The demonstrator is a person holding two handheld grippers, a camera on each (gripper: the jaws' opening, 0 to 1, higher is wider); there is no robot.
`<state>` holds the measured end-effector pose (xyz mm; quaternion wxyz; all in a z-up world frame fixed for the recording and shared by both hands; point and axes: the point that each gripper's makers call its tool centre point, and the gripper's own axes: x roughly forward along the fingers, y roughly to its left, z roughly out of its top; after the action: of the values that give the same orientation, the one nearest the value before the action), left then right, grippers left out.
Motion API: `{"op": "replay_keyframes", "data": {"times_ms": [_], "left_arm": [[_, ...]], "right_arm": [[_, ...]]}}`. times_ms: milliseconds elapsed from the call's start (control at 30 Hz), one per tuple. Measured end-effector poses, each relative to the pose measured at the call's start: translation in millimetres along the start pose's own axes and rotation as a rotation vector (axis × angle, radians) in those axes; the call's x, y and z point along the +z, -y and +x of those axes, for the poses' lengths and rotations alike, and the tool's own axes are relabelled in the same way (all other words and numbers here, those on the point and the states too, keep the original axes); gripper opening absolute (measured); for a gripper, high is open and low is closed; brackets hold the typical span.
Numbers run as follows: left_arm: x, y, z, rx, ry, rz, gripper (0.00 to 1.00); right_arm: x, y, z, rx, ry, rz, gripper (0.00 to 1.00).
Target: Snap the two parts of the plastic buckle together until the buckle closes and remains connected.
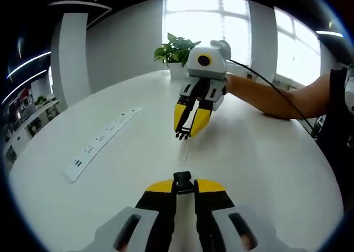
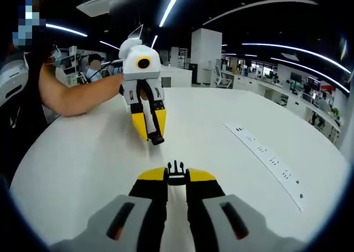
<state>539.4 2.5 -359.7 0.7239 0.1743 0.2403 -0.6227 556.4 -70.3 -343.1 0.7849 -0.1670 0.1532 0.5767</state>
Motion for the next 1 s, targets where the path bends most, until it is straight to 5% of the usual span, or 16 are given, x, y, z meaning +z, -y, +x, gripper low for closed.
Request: {"op": "replay_keyframes", "data": {"times_ms": [1000], "left_arm": [[-5.3, 29.5, -7.6, 0.0, -0.004, 0.026, 0.1]], "right_arm": [[2.9, -31.2, -8.2, -0.006, -0.009, 0.001, 0.11]]}}
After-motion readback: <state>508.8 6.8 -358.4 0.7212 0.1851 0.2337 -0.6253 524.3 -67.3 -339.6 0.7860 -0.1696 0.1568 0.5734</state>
